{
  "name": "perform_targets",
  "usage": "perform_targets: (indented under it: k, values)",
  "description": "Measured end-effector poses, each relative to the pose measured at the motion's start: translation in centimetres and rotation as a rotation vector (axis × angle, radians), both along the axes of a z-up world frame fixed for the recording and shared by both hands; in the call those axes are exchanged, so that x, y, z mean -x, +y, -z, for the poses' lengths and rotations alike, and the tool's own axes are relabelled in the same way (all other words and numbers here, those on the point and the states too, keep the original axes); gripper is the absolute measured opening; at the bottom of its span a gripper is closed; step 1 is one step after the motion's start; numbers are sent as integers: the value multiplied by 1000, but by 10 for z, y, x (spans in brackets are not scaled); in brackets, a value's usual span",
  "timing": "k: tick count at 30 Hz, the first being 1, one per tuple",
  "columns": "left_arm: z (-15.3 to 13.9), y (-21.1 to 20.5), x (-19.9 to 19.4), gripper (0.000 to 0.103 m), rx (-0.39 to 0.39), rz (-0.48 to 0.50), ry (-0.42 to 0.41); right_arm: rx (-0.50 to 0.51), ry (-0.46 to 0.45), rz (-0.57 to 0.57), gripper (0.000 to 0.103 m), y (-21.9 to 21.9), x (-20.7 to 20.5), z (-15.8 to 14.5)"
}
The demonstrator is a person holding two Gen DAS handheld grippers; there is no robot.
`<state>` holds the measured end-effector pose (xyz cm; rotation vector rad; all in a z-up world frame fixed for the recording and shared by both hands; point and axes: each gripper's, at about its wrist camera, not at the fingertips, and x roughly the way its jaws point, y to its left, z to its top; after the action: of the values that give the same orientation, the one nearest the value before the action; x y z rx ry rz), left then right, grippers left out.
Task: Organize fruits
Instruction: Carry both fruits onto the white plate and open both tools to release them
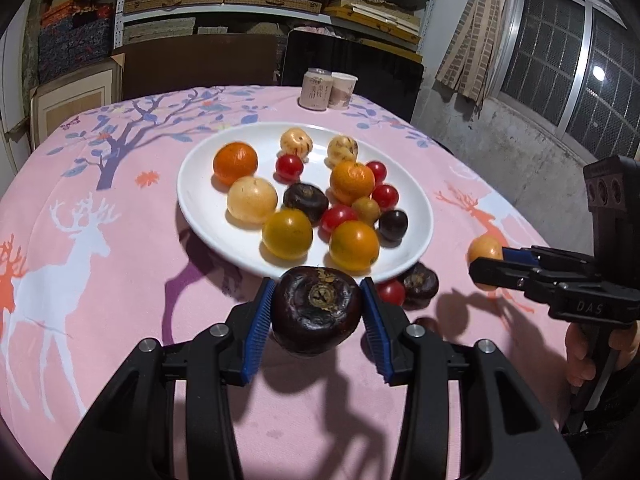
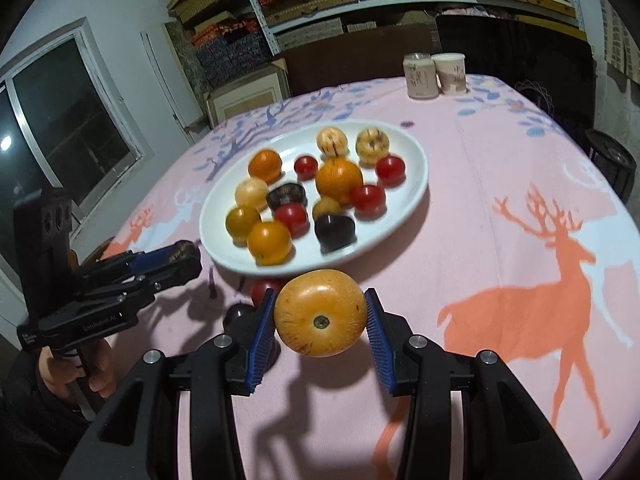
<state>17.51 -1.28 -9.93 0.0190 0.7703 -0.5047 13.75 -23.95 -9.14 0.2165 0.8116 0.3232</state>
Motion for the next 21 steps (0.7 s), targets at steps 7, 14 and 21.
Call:
perform_targets:
  k: [7,14,21]
  values:
    - [-35,-18,-52,43,-21,-23,-47,3,-57,6,44,0,-67,-45]
    - [-17,-40,-125,43,-59,-62,29,-26,24,91,44,1,-154,-29]
    - [8,-50,-144,43,-82,-55,70,48,78,103,45,18,-183,7]
